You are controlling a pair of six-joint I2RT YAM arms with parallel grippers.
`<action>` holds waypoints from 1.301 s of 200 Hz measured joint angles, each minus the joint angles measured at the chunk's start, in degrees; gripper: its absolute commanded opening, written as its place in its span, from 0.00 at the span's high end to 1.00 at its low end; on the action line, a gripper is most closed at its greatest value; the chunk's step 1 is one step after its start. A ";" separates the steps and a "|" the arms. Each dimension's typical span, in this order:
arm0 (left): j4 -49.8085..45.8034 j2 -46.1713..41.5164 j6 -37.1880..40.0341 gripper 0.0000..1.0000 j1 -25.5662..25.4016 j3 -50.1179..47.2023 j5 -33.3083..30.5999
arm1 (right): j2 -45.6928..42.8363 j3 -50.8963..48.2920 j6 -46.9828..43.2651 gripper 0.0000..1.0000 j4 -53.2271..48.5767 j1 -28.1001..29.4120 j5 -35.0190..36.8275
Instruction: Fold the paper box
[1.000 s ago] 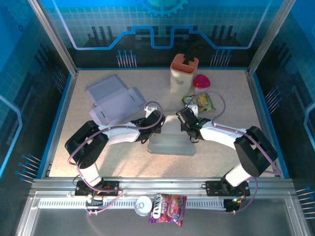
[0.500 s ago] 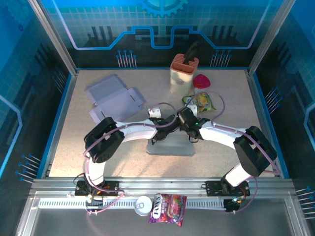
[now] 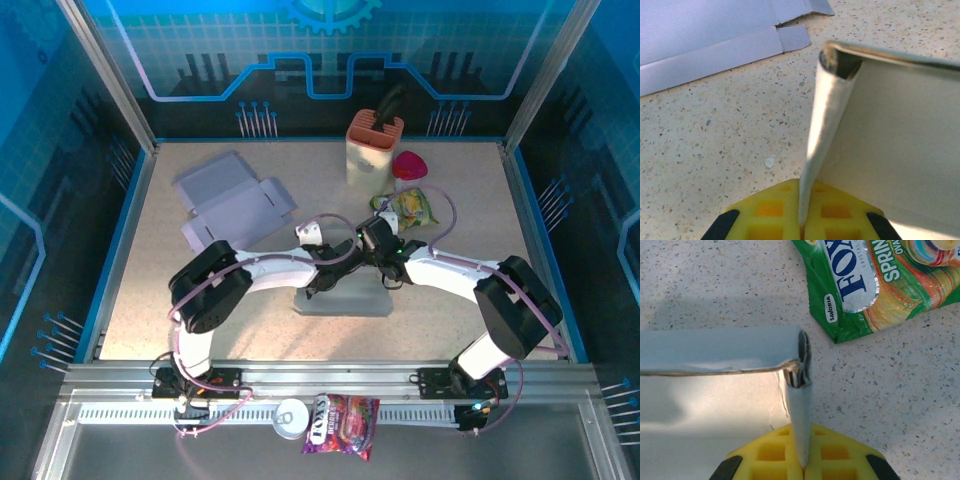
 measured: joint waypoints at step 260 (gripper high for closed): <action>14.73 -10.64 25.53 0.72 8.44 -10.62 19.02 | 0.44 1.09 0.26 1.00 -2.45 0.33 0.70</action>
